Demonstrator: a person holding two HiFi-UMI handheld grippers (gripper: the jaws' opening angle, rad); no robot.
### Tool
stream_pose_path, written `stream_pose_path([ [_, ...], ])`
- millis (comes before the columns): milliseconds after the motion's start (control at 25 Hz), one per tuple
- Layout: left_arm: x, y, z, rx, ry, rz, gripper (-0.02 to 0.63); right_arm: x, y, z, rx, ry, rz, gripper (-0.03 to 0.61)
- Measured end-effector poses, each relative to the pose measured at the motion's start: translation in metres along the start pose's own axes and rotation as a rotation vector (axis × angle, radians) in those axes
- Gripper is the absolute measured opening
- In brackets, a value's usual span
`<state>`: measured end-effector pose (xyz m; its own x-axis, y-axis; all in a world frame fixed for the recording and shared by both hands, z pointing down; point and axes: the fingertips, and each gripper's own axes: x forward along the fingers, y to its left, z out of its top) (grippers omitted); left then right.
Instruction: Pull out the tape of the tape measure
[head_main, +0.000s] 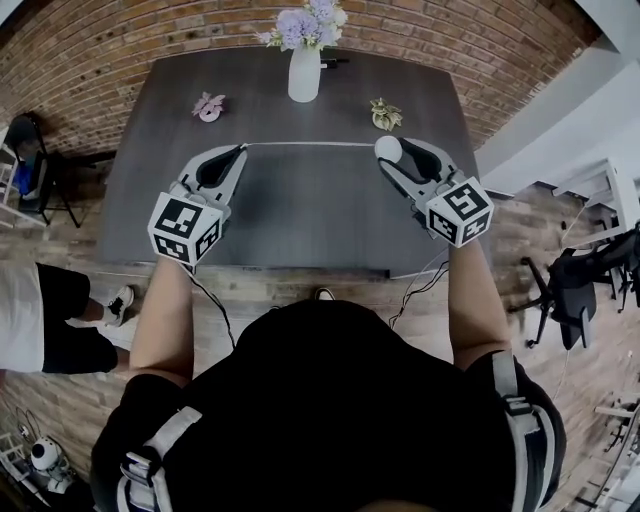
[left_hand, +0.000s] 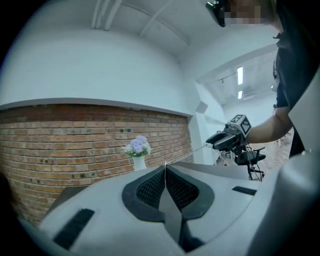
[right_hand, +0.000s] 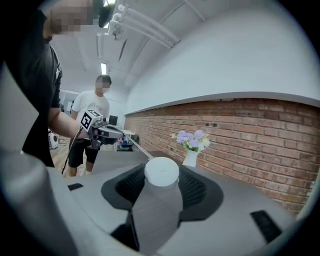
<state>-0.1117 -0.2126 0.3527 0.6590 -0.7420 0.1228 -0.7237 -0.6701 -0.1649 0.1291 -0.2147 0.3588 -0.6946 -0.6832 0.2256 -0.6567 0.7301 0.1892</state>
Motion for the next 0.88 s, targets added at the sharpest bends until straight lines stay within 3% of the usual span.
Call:
stream_pose_path([
  [280,-0.025,0.043,0.002,-0.048,-0.022,0.133,0.012,-0.024,-0.034,0.006,0.023,-0.030,-0.110,0.210],
  [880,-0.014,0.040,-0.002,-0.096,-0.039,0.146,0.012,-0.018,-0.026,0.003,0.052,-0.041,-0.113,0.210],
])
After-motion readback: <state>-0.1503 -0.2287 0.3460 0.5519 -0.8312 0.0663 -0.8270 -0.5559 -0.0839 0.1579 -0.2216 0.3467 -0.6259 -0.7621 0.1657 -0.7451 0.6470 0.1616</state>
